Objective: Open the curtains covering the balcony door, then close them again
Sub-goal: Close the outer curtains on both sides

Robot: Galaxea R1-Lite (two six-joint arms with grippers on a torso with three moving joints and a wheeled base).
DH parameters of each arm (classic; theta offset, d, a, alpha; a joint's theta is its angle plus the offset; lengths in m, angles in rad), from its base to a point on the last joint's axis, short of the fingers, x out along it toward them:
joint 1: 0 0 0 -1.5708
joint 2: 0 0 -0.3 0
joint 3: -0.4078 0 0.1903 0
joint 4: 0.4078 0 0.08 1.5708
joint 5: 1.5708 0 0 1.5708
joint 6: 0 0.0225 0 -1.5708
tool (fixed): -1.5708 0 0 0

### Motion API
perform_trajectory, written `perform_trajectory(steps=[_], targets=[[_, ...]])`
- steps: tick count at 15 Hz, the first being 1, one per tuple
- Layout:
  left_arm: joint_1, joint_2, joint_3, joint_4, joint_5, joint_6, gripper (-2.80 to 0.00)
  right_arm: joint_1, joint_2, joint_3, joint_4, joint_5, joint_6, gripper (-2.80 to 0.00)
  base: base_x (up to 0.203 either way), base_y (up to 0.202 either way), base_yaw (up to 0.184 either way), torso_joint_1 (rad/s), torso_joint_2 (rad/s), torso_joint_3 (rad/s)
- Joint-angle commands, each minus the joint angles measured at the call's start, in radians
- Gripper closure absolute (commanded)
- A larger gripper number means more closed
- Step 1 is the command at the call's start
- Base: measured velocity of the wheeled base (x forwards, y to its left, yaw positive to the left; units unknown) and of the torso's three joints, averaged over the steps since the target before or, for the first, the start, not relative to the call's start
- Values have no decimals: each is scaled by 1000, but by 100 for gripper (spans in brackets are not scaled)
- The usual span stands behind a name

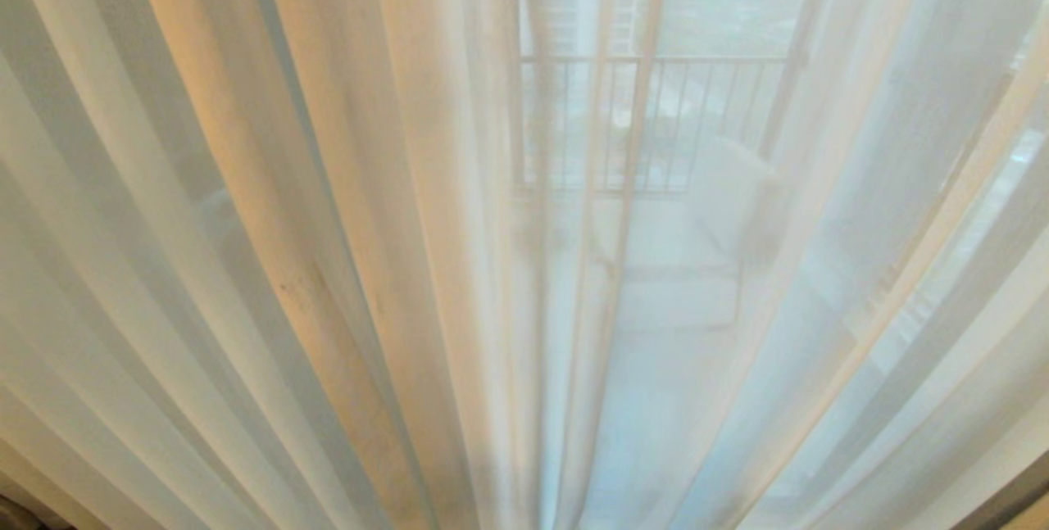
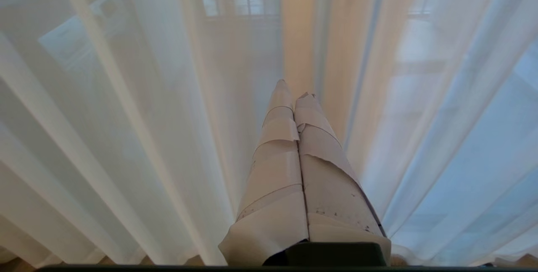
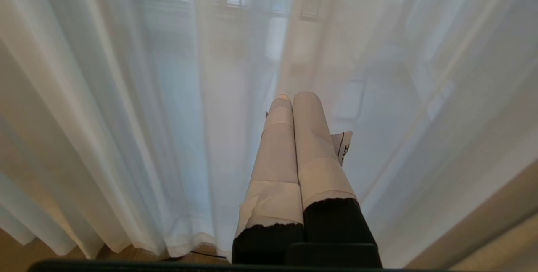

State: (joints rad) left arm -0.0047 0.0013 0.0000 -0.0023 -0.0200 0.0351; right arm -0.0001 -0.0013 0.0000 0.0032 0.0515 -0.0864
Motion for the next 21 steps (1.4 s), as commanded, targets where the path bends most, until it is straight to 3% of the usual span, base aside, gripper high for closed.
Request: perform_trajectory(steps=[1, 21], targets=[[0, -1, 0, -1, 0, 0, 0, 0, 1, 0, 0, 1, -1, 0, 0, -189, 0, 2, 7, 2], [0, -1, 0, 1, -1, 0, 0, 0, 1, 0, 0, 2, -1, 0, 0, -191, 0, 2, 2, 2]])
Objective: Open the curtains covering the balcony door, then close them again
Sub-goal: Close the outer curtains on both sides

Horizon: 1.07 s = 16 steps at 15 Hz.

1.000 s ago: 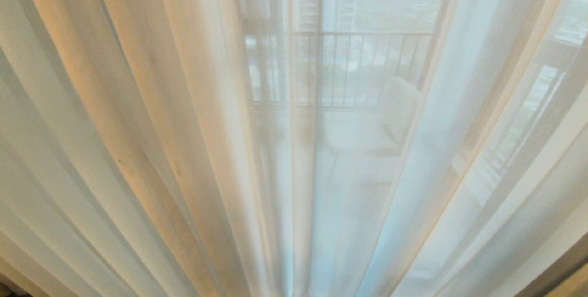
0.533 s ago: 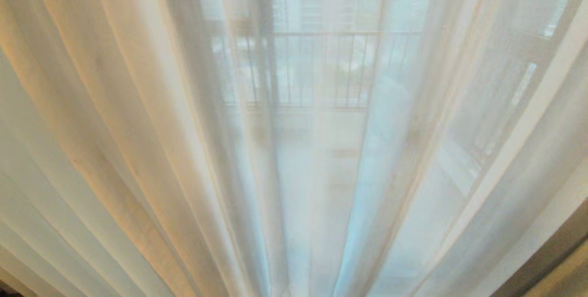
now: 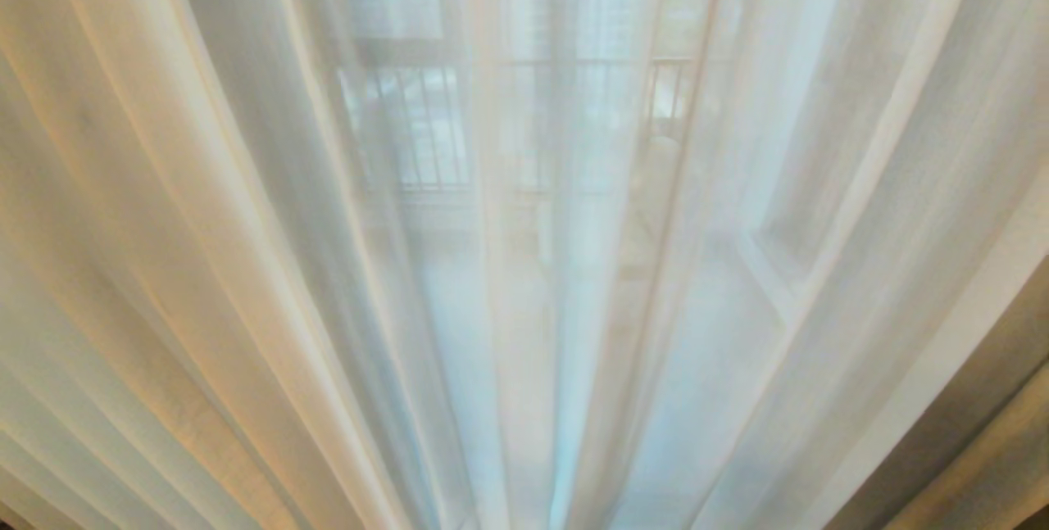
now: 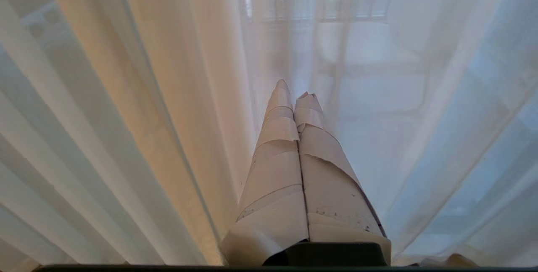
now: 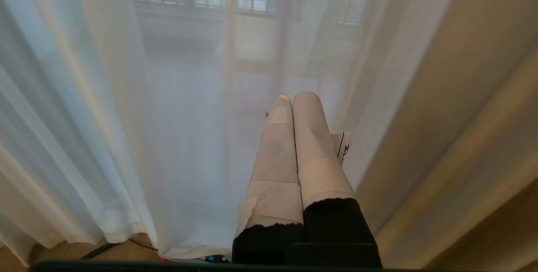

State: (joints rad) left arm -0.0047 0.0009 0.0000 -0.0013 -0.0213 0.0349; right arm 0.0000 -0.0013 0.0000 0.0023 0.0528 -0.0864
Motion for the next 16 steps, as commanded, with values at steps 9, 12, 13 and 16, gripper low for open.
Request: perform_trajectory(steps=[9, 12, 13, 16], targets=[[0, -1, 0, 0, 0, 0, 0, 0, 1, 0, 1, 1, -1, 0, 0, -192, 0, 3, 4, 3], [0, -1, 0, -2, 0, 0, 0, 0, 1, 0, 1, -1, -3, 0, 0, -191, -1, 4, 0, 1], [0, -1, 0, -2, 0, 0, 0, 0, 1, 0, 1, -1, -3, 0, 0, -190, -1, 1, 2, 4], [0, -1, 0, -2, 1, 0, 0, 0, 1, 0, 1, -1, -2, 0, 0, -192, -1, 1, 2, 5]])
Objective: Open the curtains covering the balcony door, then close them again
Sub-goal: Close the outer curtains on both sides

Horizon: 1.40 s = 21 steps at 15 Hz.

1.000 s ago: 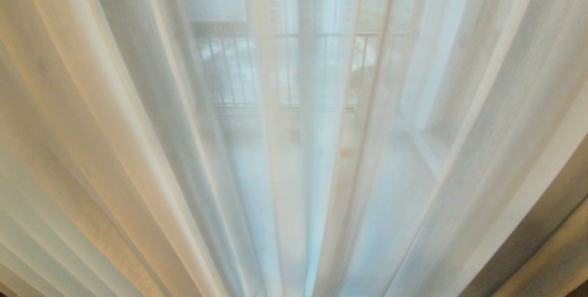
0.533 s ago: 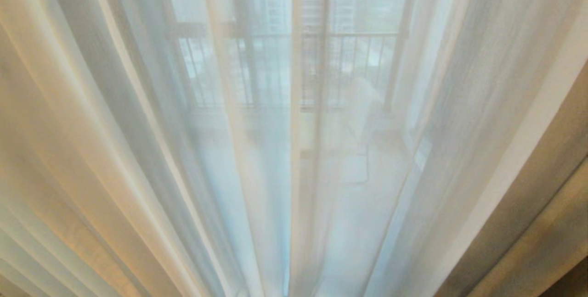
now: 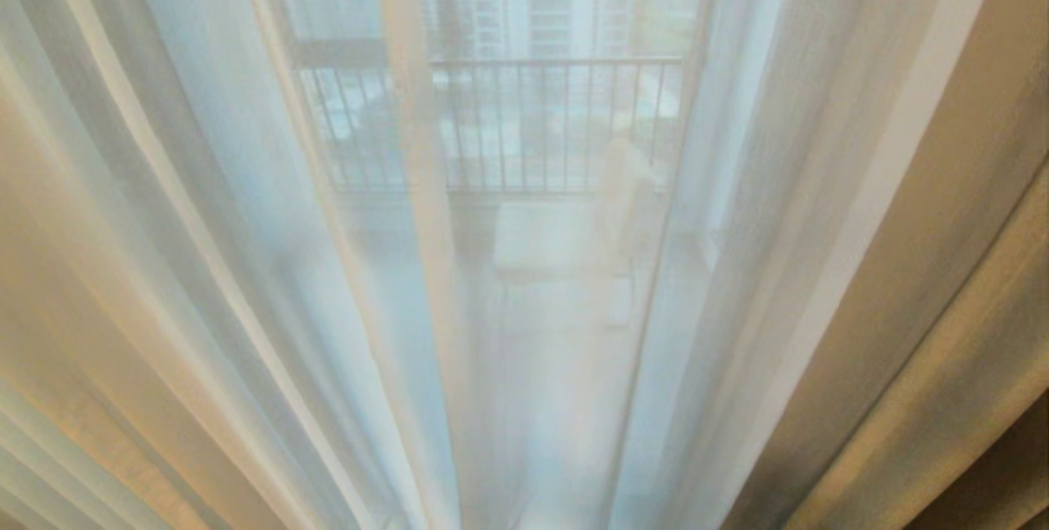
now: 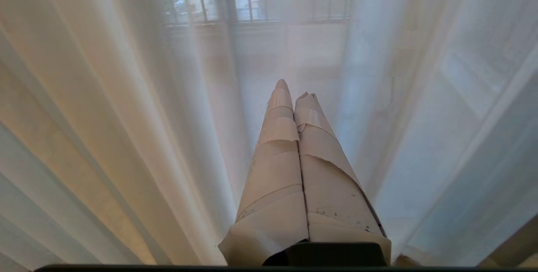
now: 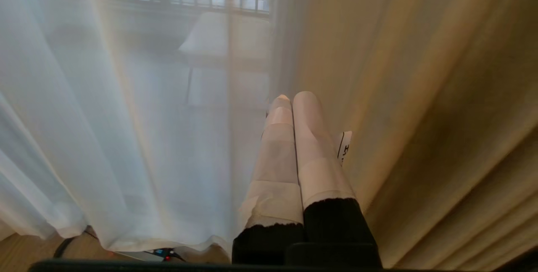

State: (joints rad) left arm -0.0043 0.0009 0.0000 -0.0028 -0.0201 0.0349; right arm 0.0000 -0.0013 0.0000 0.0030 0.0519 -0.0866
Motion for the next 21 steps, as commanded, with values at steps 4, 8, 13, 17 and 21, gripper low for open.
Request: perform_trajectory(steps=[4, 8, 13, 17, 21], targets=[[0, -1, 0, 1, 5, -7, 0, 0, 1, 0, 0, 0, 1, 0, 0, -95, -1, 2, 3, 1], [0, -1, 0, 1, 10, -9, 0, 0, 1, 0, 2, 0, -7, 0, 0, 0, 0, 0, 0, 0], [0, -1, 0, 1, 11, -9, 0, 0, 1, 0, 2, 0, -5, 0, 0, 0, 0, 0, 0, 0], [0, -1, 0, 1, 11, -9, 0, 0, 1, -26, -58, 18, -22, 0, 0, 0, 0, 0, 0, 0], [0, -1, 0, 1, 11, -9, 0, 0, 6, -184, -18, 83, -25, 0, 0, 0, 0, 0, 0, 0]])
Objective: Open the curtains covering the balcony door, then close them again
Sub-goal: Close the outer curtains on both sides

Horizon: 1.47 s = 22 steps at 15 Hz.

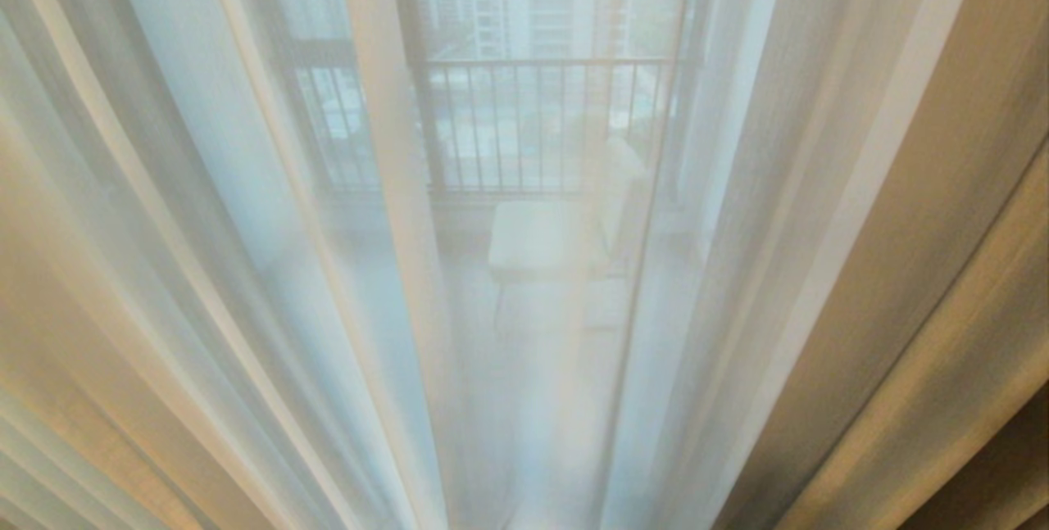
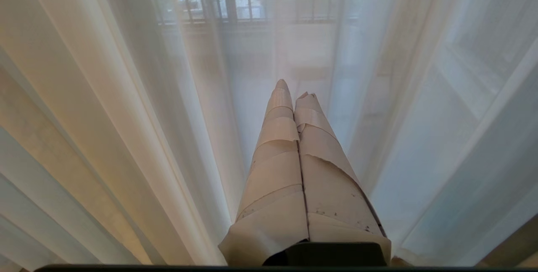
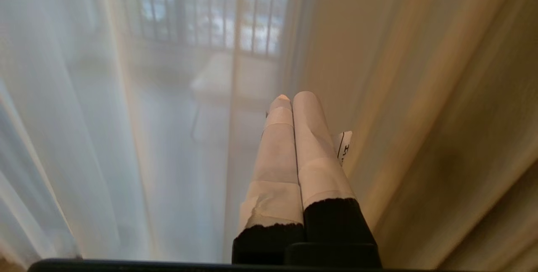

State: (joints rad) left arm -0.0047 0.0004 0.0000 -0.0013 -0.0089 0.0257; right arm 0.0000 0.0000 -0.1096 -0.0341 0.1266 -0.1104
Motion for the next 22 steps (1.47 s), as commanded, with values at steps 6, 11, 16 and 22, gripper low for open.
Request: perform_trajectory(steps=[6, 11, 16, 22], targets=[[0, 0, 0, 0, 0, 0, 0, 1, 207, -332, 69, -40, 0, 0, 0, 0, 0, 0, 0, 0], [0, 0, 0, 0, 0, 0, 0, 1, 417, -530, 78, -217, 34, 0, 0, 0, 0, 0, 0, 0], [0, 0, 0, 0, 0, 0, 0, -30, 532, -645, 140, -243, 90, 0, 0, 0, 0, 0, 0, 0], [0, 0, 0, 0, 0, 0, 0, -72, 546, -641, 133, -243, 115, -280, 0, 0, 0, 0, 0, 0]])
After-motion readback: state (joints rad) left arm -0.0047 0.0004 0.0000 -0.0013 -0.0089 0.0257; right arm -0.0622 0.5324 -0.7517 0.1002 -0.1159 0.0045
